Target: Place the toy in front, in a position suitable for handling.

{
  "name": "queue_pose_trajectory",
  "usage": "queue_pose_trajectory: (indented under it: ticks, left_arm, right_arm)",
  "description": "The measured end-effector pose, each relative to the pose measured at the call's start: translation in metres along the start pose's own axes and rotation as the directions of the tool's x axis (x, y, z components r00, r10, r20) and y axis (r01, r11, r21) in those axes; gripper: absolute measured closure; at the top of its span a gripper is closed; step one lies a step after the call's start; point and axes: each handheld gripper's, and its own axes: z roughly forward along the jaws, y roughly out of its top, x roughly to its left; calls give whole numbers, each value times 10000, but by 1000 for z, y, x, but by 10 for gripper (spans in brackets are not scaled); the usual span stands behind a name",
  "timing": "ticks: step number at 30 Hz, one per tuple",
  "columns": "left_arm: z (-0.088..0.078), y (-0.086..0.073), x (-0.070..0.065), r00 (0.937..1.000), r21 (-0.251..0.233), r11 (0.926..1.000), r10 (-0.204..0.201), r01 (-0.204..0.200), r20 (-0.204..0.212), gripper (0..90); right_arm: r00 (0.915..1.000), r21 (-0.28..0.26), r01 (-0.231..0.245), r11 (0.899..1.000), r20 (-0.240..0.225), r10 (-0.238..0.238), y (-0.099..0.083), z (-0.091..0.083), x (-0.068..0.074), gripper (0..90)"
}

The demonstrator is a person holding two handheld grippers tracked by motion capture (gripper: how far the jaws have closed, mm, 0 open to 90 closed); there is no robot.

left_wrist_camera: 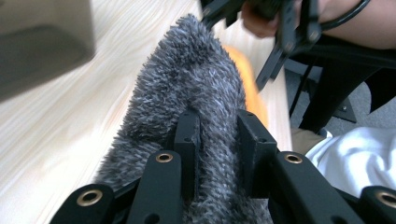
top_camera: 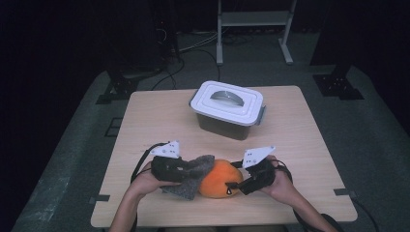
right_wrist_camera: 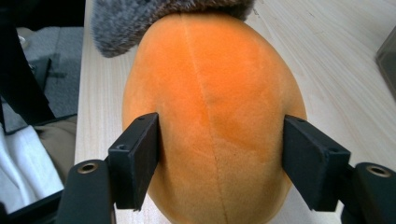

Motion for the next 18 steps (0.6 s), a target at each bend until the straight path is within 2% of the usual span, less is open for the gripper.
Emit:
queue_pose_trajectory:
  ticks: [1,3,5,10,12,16,18]
  left_arm:
    - [4,6,-5,9995,-180,9997,192,-188,233,718]
    - [8,8,-9,9988,-103,9993,367,-364,317,715]
    - [10,8,-9,9989,-12,9994,343,-342,330,716]
    - [3,-4,-1,9997,174,9998,-44,40,255,716]
    - [-1,-8,2,9998,301,9994,-155,150,161,716]
    - [-5,-13,5,9986,206,9990,-407,400,337,714]
    - [-5,-12,4,9990,207,9993,-319,313,307,714]
  right_arm:
    - [10000,10,90,10000,23,-90,1,1,1,300]
    - [9997,17,229,9997,38,-229,1,1,2,300]
    - [9997,48,250,9997,50,-250,1,1,2,300]
    - [9997,-150,-197,9997,-154,194,0,-2,-2,272]
    - [9996,-29,-264,9996,-123,263,-1,-3,-3,263]
    - [9990,74,-413,9991,-142,414,-3,-3,-4,257]
    - [9986,115,-489,9987,-172,491,-3,0,-3,268]
